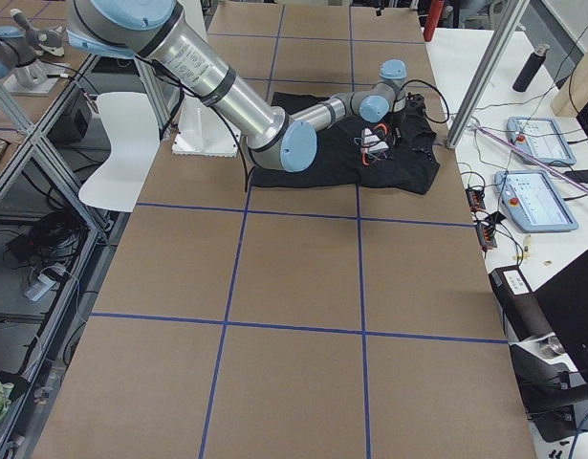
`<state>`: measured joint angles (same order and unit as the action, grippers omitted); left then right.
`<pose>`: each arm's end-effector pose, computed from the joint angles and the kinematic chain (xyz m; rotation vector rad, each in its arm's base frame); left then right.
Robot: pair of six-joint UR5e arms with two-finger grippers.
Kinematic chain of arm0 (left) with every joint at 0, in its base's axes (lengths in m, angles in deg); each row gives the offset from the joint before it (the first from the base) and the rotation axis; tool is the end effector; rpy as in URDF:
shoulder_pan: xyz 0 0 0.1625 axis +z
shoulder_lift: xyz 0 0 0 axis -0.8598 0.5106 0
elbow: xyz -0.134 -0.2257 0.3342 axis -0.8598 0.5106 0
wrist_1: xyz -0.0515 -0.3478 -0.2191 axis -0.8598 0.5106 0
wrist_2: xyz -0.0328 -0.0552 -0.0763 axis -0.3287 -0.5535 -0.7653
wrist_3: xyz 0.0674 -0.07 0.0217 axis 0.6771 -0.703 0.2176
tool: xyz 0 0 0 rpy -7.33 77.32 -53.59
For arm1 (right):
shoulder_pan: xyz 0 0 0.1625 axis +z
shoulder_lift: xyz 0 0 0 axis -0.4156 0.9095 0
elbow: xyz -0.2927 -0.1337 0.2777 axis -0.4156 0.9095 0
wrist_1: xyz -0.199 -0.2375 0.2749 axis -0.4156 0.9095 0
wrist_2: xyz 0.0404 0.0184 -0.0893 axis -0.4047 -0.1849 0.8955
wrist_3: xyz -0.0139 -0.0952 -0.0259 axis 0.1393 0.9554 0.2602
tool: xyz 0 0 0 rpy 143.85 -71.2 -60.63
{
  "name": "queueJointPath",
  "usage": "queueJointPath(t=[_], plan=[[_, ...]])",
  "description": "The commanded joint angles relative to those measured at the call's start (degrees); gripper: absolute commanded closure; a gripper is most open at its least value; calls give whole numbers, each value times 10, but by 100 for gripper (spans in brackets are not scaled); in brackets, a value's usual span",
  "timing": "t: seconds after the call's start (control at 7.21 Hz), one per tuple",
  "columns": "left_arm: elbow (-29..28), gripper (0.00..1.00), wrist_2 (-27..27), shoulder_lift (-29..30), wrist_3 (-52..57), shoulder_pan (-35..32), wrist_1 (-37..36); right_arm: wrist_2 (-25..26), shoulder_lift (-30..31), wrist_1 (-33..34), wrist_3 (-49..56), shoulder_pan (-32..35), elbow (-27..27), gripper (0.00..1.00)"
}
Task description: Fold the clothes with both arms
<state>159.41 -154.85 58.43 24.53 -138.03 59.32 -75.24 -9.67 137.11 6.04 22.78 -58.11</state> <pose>0.0669 -0.6576 0.5091 0.4775 0.9585 0.0486 -0.5111 -0.6986 0.2175 0.3057 -0.8276 -0.0205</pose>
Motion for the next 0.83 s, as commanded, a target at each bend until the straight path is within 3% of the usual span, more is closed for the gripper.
queueJointPath(t=[0.0, 0.28, 0.69], plan=[[-5, 1, 6, 43, -93, 42, 15, -43, -12, 1, -22, 23, -7, 0], [-12, 1, 84, 86, -187, 116, 33, -95, -2, 3, -14, 54, -28, 0], [-194, 3, 179, 186, -272, 184, 175, -102, 3, 1, -13, 57, -37, 0]])
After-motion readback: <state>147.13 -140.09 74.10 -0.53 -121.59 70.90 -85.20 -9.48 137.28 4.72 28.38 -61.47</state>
